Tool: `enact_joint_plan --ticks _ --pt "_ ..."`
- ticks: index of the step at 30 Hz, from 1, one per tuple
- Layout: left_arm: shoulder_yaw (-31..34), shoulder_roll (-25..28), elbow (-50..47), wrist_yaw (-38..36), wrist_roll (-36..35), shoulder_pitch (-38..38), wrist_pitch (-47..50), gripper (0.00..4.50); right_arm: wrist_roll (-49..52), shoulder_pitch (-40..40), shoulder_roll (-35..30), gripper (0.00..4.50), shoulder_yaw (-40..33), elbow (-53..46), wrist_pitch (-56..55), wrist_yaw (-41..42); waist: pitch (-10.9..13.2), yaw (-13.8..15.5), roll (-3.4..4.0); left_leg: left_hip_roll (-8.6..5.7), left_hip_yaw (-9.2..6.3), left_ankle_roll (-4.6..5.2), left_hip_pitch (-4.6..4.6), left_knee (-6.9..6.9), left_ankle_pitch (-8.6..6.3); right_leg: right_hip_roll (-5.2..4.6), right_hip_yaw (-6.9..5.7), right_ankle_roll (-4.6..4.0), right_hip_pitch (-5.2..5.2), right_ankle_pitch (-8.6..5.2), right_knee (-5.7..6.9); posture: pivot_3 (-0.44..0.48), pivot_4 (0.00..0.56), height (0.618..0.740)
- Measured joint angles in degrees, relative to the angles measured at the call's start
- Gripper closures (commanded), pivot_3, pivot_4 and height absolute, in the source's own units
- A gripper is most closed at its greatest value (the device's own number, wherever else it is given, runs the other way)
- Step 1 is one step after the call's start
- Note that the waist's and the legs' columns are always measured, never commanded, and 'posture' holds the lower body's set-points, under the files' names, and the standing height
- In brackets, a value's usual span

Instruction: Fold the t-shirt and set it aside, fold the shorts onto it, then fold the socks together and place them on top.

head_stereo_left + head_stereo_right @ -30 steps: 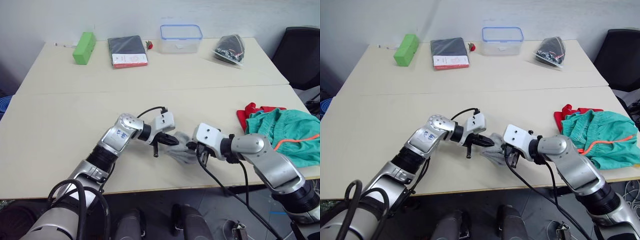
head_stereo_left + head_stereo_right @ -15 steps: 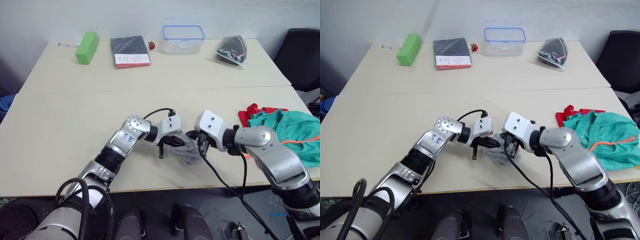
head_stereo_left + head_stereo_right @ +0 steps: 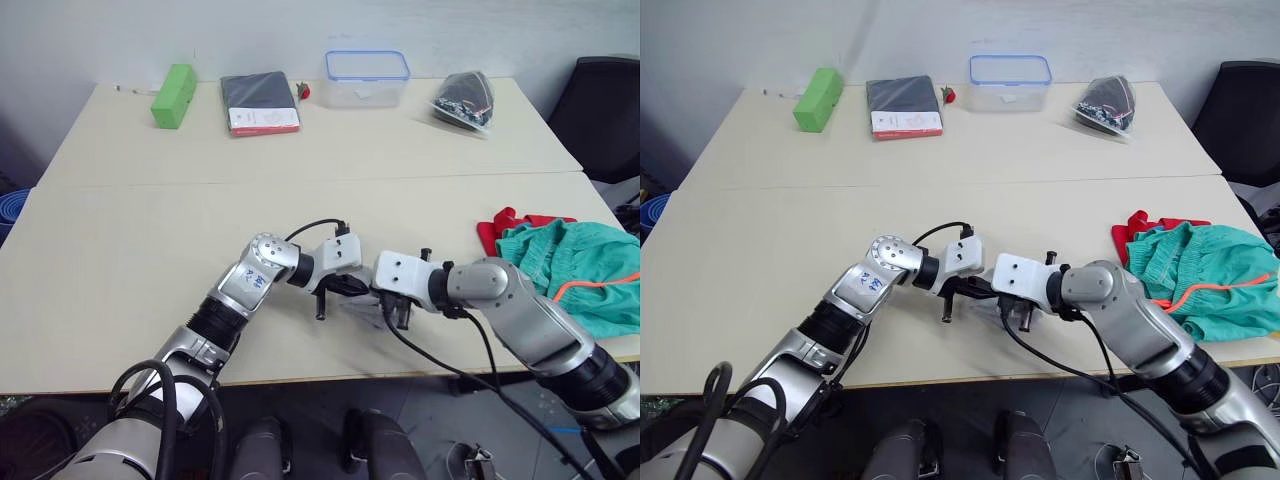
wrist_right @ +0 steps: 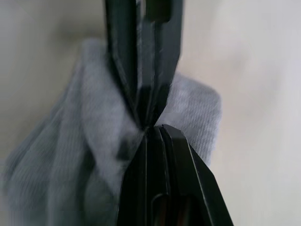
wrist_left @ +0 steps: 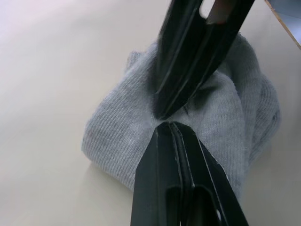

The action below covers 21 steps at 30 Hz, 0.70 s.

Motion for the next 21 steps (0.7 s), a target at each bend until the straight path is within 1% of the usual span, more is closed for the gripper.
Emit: enact_joint_plan --ticks 2,5,7,9,11,14,18,21 --pt "0.0 0.0 -0.1 -0.1 0.0 0.1 0.0 4.48 -0.2 1.5 -3.8 4.5 -0.3 -2.0 -1.1 2.2 0.0 0.1 0.0 -0.01 -0.01 0.0 0.0 0.0 -0.01 -0.01 -0.02 0.0 0.01 0.0 -0.02 0.0 0.15 0.74" --pt "0.0 0.0 -0.1 -0.2 0.0 0.1 -0.1 4.48 0.1 5.3 -9.1 4.5 -3.4 -4.6 -1.9 5.1 0.0 0.1 -0.02 -0.01 -0.03 0.01 0.01 0.01 -0.01 -0.01 -0.03 0.01 0.04 0.0 -0.04 0.0 0.15 0.74" --pt "0.1 0.1 0.0 -0.2 0.1 0.1 -0.1 4.48 0.2 8.4 -11.6 4.5 -5.0 -4.9 -2.0 6.3 0.0 0.1 -0.03 0.0 -0.03 0.01 0.02 0.01 -0.01 -0.01 -0.01 0.01 0.04 0.0 -0.03 0.0 0.15 0.74" --pt "0.2 0.2 0.1 -0.2 0.1 0.1 -0.1 4.48 0.5 11.0 -12.4 4.5 -6.2 -5.0 -1.9 6.9 0.0 0.0 -0.03 0.01 -0.04 0.0 0.02 0.01 0.0 0.0 0.01 0.0 0.04 0.0 -0.03 0.0 0.15 0.74" --pt "0.3 0.2 0.1 -0.2 0.2 0.1 -0.1 4.48 1.2 12.3 -12.1 4.5 -8.1 -5.5 -1.7 6.5 0.0 -0.1 -0.02 0.02 -0.02 -0.02 0.03 0.01 0.01 0.01 0.01 0.01 0.03 0.0 0.0 0.0 0.15 0.74" --pt "0.4 0.0 0.1 -0.2 0.3 0.1 -0.1 4.48 3.5 11.2 -7.9 4.5 -13.5 -5.6 0.9 4.1 0.0 -0.1 -0.02 0.02 -0.03 -0.06 0.04 0.03 0.03 0.01 0.02 0.0 0.03 0.0 0.05 0.0 0.15 0.74" --pt "0.4 -0.2 0.1 -0.2 0.4 0.1 -0.1 4.48 7.8 5.2 -4.0 4.5 -19.1 -6.6 6.3 2.2 0.0 -0.1 -0.02 0.02 -0.06 -0.05 0.03 0.04 0.04 0.0 0.05 0.0 0.03 0.0 0.05 0.0 0.15 0.74" --pt "0.4 -0.3 0.2 -0.2 0.4 0.2 -0.2 4.48 9.6 1.2 -0.9 4.5 -20.2 -6.6 9.4 0.4 0.0 -0.1 -0.02 0.02 -0.09 -0.06 0.02 0.03 0.04 -0.01 0.1 -0.02 0.03 -0.01 0.05 0.0 0.15 0.74"
